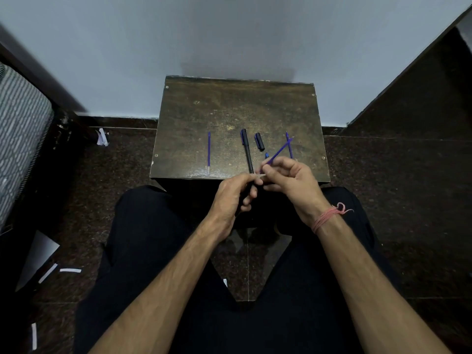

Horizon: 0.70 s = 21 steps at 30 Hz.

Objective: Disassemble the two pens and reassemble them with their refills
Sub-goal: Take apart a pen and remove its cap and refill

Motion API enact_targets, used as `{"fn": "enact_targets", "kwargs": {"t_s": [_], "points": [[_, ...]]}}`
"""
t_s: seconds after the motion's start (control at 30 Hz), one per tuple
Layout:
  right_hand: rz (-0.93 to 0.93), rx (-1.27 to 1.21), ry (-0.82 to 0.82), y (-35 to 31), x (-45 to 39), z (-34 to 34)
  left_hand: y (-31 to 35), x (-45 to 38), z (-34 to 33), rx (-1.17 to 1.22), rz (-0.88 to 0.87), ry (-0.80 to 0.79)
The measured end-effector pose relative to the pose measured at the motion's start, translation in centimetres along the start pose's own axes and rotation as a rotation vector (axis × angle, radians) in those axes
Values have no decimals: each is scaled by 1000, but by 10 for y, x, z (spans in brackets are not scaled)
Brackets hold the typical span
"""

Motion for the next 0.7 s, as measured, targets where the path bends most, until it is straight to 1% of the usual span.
{"fn": "enact_targets", "kwargs": {"t_s": [0.1,0.17,0.23,0.37,0.43,0.5,0.57,0.7], "points": [[-1,-194,81,-2,-3,12,-3,0,7,78,25,74],[21,-204,134,-2,-4,20,-4,-1,13,98,22,117],[50,-93,182,-1,-4,23,-4,-2,14,83,16,130],[134,334,305,0,-2,20,3,-1,7,33,-49,85],[168,489,354,0,0,17,9,1,4,-13,-97,69],[175,560,388,0,0,15,12,3,4,-75,-105,72],[158,598,435,1,-1,15,12,4,5,-100,-71,81],[183,677,535,-2,2,15,8,4,7,9,-19,69]]}}
Point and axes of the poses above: each hand's wrist, its own x-axis away from the middle knuckle, its own z-axis out of the back of the hand, y = z × x, the point moved 8 cm from there along -x, towards the middle knuckle, and after that the axes turned 8 degrees about -z, right-handed, at the moved point
